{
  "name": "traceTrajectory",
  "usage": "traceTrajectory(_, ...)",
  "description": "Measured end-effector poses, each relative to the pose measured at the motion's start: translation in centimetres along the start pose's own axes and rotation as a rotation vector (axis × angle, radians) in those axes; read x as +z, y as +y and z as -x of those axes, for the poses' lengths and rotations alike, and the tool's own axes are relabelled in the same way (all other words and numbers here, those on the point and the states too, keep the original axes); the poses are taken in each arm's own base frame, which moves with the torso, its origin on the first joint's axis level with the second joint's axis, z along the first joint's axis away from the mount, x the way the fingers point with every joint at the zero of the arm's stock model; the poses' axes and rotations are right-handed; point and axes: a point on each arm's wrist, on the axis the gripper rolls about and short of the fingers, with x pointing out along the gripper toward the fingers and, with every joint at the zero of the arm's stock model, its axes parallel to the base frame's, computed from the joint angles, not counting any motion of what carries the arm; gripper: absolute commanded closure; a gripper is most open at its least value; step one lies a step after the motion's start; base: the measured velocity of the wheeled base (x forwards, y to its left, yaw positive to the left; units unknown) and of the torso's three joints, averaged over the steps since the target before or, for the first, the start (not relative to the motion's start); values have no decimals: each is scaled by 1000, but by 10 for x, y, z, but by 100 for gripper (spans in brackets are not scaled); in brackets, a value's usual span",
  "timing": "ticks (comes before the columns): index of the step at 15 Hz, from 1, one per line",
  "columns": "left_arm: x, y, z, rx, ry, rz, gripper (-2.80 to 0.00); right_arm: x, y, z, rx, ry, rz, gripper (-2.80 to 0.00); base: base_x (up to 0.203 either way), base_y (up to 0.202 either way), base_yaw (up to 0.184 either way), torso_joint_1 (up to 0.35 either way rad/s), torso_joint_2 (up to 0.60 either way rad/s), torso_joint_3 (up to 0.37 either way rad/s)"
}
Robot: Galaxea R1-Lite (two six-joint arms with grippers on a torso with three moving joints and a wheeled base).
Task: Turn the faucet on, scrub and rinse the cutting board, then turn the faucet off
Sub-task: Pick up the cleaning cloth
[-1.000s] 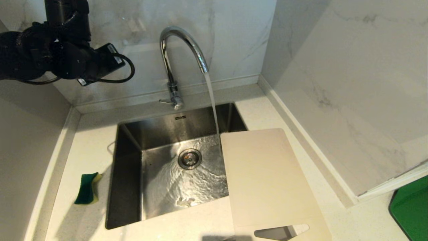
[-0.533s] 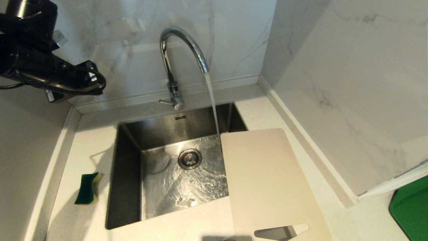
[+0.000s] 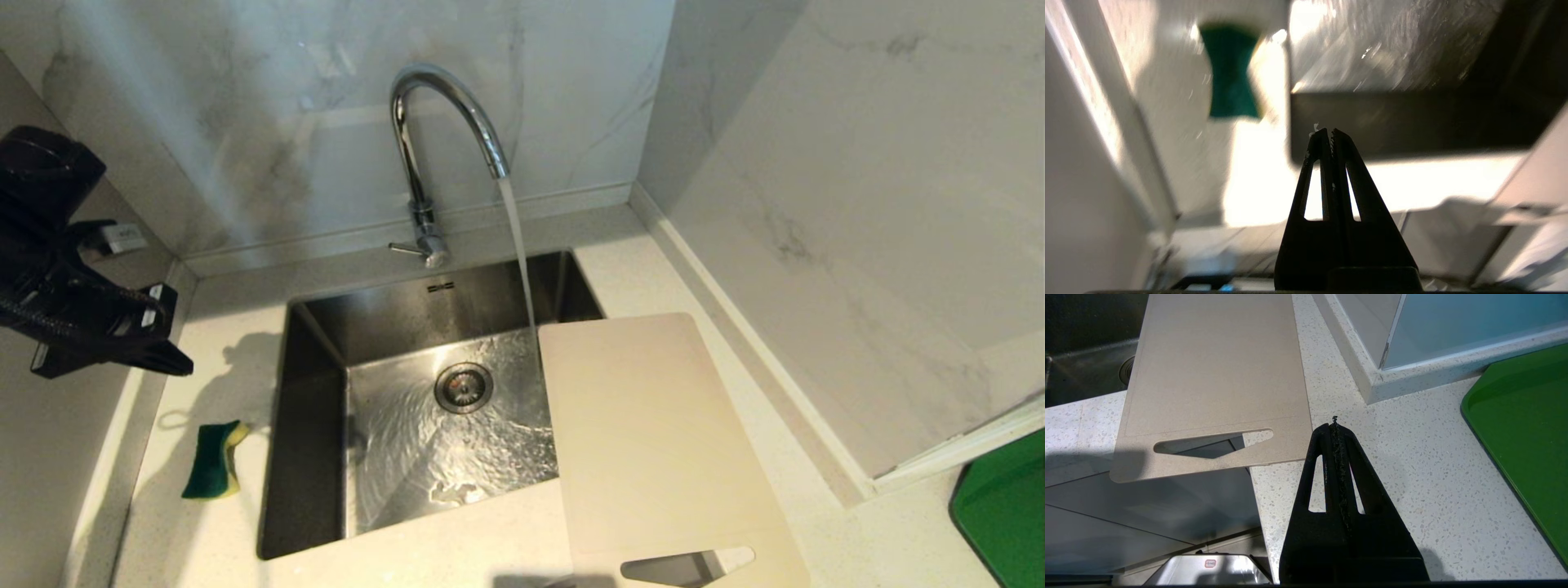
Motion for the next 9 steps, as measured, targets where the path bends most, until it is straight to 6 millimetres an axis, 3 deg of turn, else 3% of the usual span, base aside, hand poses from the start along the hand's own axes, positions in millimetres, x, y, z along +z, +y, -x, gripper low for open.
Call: traceTrajectory(9, -33, 36, -50, 56, 93, -135, 0, 0, 0, 0, 0, 0, 0, 0, 0, 0, 0, 0, 0, 0)
